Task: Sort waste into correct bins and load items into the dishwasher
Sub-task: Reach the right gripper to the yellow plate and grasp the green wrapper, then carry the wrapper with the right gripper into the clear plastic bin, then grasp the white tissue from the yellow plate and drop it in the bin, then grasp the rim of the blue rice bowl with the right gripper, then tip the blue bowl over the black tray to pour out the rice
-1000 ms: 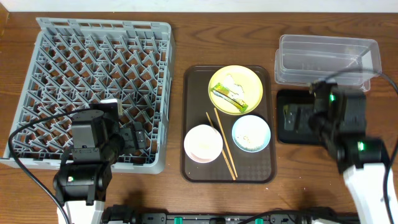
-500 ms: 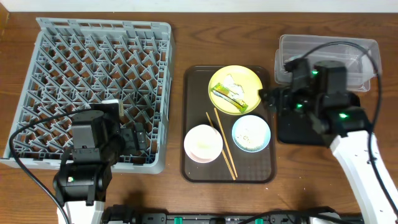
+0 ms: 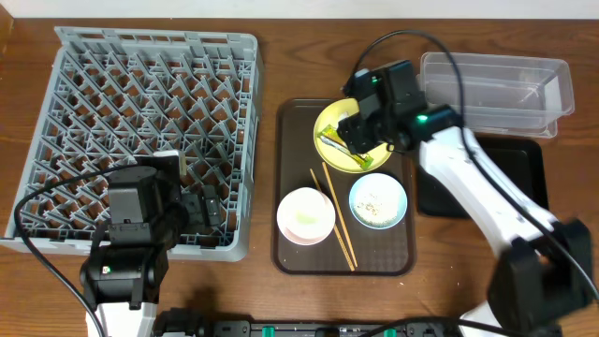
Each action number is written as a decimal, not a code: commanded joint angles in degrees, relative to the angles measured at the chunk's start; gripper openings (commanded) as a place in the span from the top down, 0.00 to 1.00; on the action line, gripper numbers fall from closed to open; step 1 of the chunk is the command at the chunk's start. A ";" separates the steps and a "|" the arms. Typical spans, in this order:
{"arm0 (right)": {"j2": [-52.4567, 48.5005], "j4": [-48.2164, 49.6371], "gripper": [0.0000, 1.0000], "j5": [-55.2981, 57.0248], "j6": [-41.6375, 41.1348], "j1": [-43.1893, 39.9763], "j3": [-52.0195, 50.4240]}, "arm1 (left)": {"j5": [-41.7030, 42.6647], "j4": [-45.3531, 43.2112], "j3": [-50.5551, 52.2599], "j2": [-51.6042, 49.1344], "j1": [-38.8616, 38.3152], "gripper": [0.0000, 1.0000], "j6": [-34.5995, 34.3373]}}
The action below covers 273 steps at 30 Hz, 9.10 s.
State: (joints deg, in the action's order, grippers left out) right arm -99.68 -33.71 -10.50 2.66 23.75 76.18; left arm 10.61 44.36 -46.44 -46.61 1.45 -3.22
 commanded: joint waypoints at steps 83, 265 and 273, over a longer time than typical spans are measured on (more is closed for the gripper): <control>-9.75 4.59 0.36 7.52 -8.66 -2.32 2.78 | 0.74 0.66 -1.44 0.31 0.20 0.07 -0.52; -1.20 15.04 0.99 -78.84 -13.03 -53.09 -27.87 | 0.72 2.32 -1.42 0.31 0.20 0.07 -0.52; -4.66 16.41 0.99 -78.86 -19.26 -58.34 -27.87 | 0.72 2.32 -1.42 0.26 0.20 0.07 -0.52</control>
State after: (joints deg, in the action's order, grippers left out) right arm -103.74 -18.15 -85.69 -12.47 -32.56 48.25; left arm 10.63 46.50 -46.63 -46.50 1.45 -3.22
